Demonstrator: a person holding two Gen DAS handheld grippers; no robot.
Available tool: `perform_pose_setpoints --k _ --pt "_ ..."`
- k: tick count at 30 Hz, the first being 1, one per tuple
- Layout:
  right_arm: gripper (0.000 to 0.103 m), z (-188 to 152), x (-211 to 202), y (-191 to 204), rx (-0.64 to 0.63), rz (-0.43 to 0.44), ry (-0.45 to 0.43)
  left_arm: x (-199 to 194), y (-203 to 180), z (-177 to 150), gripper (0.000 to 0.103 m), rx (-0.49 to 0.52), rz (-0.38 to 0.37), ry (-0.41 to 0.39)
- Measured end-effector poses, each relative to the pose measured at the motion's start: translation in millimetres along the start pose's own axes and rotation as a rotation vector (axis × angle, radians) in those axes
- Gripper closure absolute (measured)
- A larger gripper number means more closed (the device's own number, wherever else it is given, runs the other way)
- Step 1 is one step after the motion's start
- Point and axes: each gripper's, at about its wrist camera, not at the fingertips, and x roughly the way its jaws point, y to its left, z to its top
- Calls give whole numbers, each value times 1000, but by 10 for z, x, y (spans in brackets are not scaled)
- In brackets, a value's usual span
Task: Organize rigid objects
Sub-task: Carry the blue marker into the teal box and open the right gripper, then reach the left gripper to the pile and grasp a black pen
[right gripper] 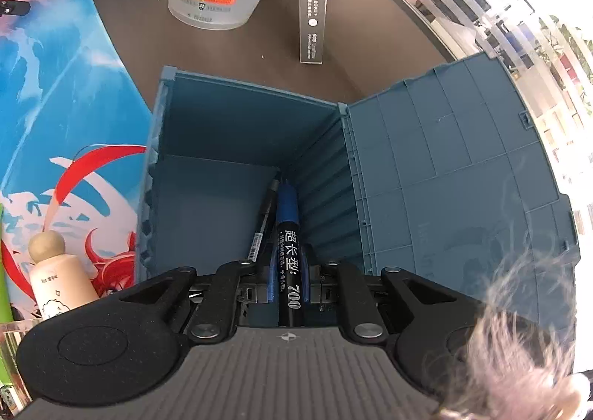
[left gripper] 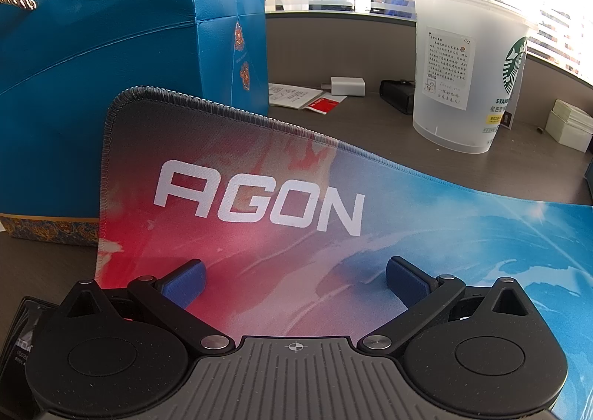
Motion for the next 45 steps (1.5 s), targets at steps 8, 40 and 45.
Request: perform_pose_setpoints --k 8,40,45 --pt "88 -9 89 -33 33 18 7 0 0 0 0 0 0 0" --pt "0 -1208 -1405 723 377 -201 -538 -193 -268 -67 0 80 -190 -62" --pt "0 -1678 -1404 1088 518 -191 -566 -537 -739 -140 0 229 -356 -165"
